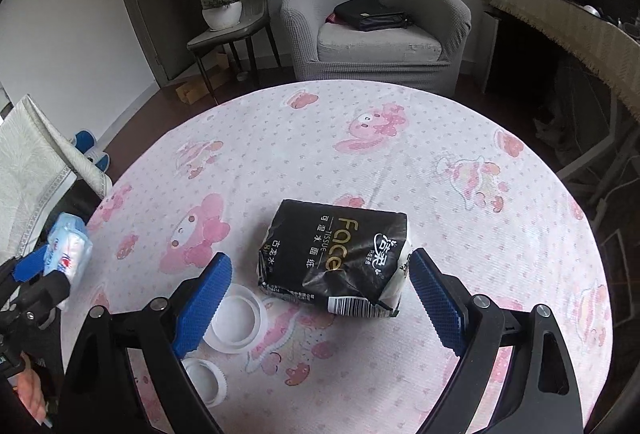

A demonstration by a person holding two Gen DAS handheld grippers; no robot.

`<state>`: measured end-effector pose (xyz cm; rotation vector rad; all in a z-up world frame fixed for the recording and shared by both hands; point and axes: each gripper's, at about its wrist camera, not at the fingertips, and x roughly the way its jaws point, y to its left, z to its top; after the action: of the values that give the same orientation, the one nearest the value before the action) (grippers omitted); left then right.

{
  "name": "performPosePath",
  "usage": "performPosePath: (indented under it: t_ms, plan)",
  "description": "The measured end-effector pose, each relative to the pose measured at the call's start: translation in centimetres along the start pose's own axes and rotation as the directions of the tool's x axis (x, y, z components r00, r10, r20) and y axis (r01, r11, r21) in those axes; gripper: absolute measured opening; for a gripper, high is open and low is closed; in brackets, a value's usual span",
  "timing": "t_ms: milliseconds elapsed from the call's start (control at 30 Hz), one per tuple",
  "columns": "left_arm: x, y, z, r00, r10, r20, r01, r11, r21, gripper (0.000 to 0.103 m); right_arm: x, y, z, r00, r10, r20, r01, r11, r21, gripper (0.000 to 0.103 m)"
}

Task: Collect trash
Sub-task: 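Carry both tissue packs over the green bin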

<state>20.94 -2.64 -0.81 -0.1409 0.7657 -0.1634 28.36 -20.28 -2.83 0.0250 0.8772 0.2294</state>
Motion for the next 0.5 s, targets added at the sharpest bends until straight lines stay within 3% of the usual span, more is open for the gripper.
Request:
performPosePath:
  t_ms: [133,200,333,500]
  plan:
    - [-0.8,1.2,0.0,1.0,0.012,0.005,-0.012,1.0,-0.007,0.074,0.5,0.1,0.2,1.0,-0.027,-0.009,0.027,1.0,0.008,0.089]
    - [-1.2,1.5,-0.1,1.0,0.018,0.007,-0.018,1.0,-0.008,0.074,0.9,0.2,0.3,0.998,-0.057,-0.02,0.057,0.998,0.003,0.082]
    - [-1.9,2.5,-0.2,0.999,0.03,0.012,-0.03,0.999,-0.011,0.074,1.6,0.5,0.2,0.994,-0.101,-0.034,0.1,0.995,-0.01,0.079]
    - [-2.5,3.6,-0.4,0.999,0.044,0.014,-0.044,0.999,-0.018,0.074,1.8,0.7,0.5,0.994,-0.103,-0.026,0.103,0.995,0.007,0.074]
